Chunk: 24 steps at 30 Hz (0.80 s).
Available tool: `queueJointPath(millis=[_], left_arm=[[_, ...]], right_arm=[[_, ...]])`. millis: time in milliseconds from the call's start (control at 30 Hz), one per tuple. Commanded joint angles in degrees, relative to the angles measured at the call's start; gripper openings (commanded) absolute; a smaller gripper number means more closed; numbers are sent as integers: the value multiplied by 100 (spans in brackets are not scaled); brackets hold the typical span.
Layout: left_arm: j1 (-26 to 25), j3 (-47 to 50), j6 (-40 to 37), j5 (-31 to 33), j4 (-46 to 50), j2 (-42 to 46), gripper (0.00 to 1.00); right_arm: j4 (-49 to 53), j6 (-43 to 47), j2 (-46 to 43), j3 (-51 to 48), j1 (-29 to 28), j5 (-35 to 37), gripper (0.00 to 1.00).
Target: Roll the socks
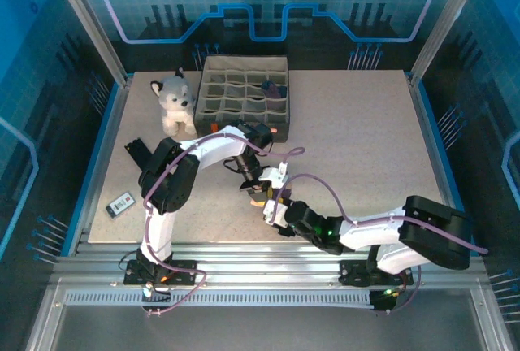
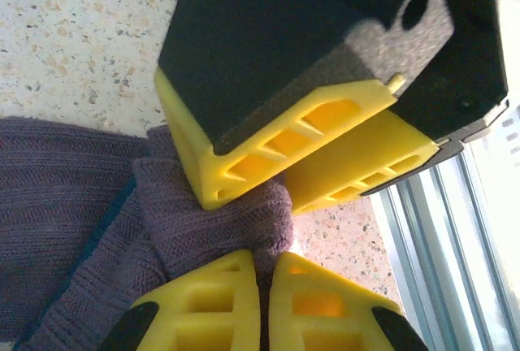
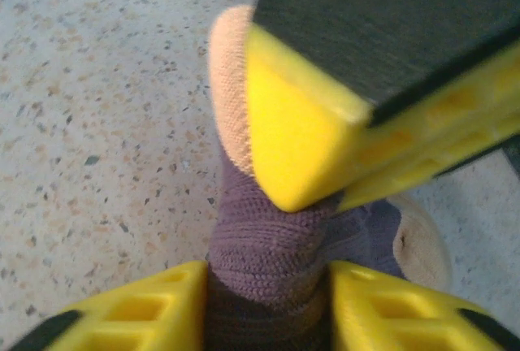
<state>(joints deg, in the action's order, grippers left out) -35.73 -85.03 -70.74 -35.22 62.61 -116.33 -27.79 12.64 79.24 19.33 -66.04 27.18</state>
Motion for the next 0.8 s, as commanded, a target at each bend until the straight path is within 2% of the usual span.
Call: queueJointPath(millis=[0,100,233,533,667,767], left_arm=[[56,48,-212,-380,6,124,0],[51,210,-187,-322,-203,239,0],[55,401,-127,-127,-499,365,0],[63,850,-48,23,-1057,688,0],[64,1059,75,58,-1357,837,9],[61,1094,100,124,-1424,866,12]], right_arm=[[-307,-250,80,-57,30,15,21],[-196,-446,-47,-65,40,51,9],[183,-777,-338,-72,114,-208,2],[1781,-2107,-990,243,996,-1776,0],[2560,-2621,-859,596,1527,-2397,0],[2954,-2795,-567,871,1803,-2846,0]])
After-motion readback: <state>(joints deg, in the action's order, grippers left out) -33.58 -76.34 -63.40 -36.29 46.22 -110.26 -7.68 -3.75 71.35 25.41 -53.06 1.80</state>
